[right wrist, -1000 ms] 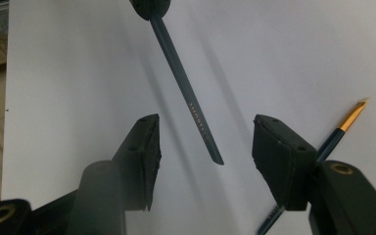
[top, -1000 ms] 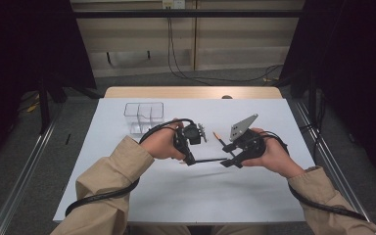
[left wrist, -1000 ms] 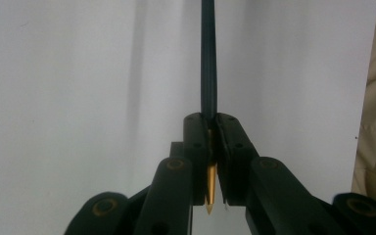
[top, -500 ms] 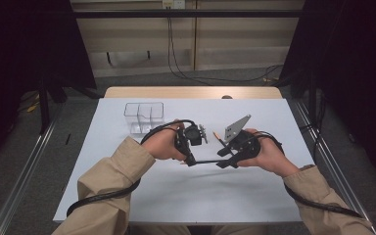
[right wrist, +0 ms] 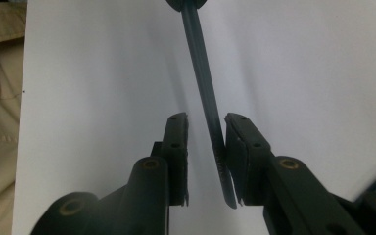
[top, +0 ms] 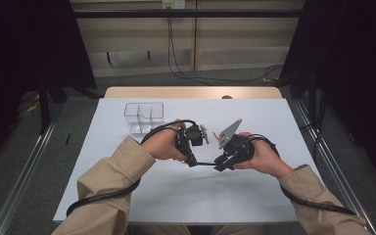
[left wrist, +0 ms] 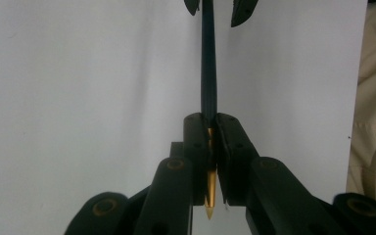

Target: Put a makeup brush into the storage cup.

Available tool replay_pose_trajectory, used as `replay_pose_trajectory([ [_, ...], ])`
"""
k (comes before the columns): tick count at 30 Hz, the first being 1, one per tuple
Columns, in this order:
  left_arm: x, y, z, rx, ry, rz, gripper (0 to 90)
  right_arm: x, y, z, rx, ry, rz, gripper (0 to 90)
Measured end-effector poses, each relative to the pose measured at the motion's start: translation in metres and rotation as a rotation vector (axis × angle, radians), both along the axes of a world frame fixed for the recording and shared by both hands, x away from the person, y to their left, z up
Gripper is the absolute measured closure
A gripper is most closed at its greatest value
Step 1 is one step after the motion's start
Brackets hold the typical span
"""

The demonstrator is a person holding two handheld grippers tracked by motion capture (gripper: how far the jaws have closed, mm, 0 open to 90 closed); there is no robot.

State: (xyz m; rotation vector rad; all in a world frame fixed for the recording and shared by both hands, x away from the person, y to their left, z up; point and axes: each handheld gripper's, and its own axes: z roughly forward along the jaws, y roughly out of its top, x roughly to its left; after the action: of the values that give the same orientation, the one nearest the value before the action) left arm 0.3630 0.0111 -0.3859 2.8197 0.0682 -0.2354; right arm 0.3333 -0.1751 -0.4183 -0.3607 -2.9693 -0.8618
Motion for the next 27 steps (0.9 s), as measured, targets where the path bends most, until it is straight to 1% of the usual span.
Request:
replay_pose_trajectory([
  [1, 0.0, 0.0, 0.0, -0.007, 0.006, 0.0, 84.0, 0.0, 0.001, 0.0, -0.005, 0.004, -0.003, 73.7],
  [2, 0.0, 0.0, 0.001, -0.008, 0.012, -0.004, 84.0, 0.0, 0.001, -0.001, -0.008, -0.002, 0.002, 75.6],
  [3, 0.0, 0.001, 0.001, -0.015, 0.011, -0.005, 84.0, 0.0, 0.002, -0.001, -0.014, 0.007, 0.005, 77.2],
  [4, 0.0, 0.001, 0.002, -0.013, 0.016, -0.01, 84.0, 0.0, 0.002, -0.001, -0.015, 0.001, 0.013, 79.4],
  [5, 0.0, 0.001, 0.003, -0.02, 0.017, -0.011, 84.0, 0.0, 0.003, -0.002, -0.016, 0.0, 0.016, 82.1],
  [7, 0.0, 0.001, 0.004, -0.02, 0.022, -0.018, 84.0, 0.0, 0.003, -0.003, -0.019, 0.006, 0.033, 83.4],
  [8, 0.0, 0.001, 0.005, -0.022, 0.027, -0.02, 84.0, 0.0, 0.003, -0.003, -0.014, 0.0, 0.038, 84.0],
  [9, -0.001, 0.001, 0.005, -0.033, 0.039, -0.025, 83.8, -0.001, 0.004, -0.003, -0.016, 0.007, 0.052, 84.9],
  [10, -0.001, 0.001, 0.006, -0.042, 0.045, -0.03, 83.9, -0.003, 0.005, -0.002, -0.027, 0.026, 0.071, 85.3],
  [11, -0.001, 0.0, 0.008, -0.041, 0.049, -0.031, 83.9, -0.004, 0.005, -0.002, -0.035, 0.028, 0.081, 85.6],
  [12, -0.001, 0.0, 0.009, -0.057, 0.052, -0.028, 83.9, -0.004, 0.006, -0.003, -0.029, 0.021, 0.092, 85.8],
  [14, 0.0, 0.0, 0.011, -0.06, 0.058, -0.033, 84.0, -0.006, 0.007, -0.003, -0.043, 0.036, 0.09, 86.0],
  [17, 0.0, -0.001, 0.011, -0.062, 0.068, -0.031, 84.0, -0.006, 0.006, -0.004, -0.029, 0.029, 0.101, 86.1],
  [21, 0.001, -0.001, 0.008, -0.069, 0.082, -0.029, 83.9, -0.007, 0.003, -0.004, -0.032, 0.033, 0.097, 86.2],
  [26, 0.001, -0.002, 0.01, -0.077, 0.07, -0.023, 83.5, -0.007, 0.002, -0.002, -0.031, 0.019, 0.098, 86.3],
  [27, 0.001, -0.001, 0.011, -0.082, 0.072, -0.023, 83.5, -0.006, 0.002, -0.002, -0.03, 0.02, 0.1, 86.3],
])
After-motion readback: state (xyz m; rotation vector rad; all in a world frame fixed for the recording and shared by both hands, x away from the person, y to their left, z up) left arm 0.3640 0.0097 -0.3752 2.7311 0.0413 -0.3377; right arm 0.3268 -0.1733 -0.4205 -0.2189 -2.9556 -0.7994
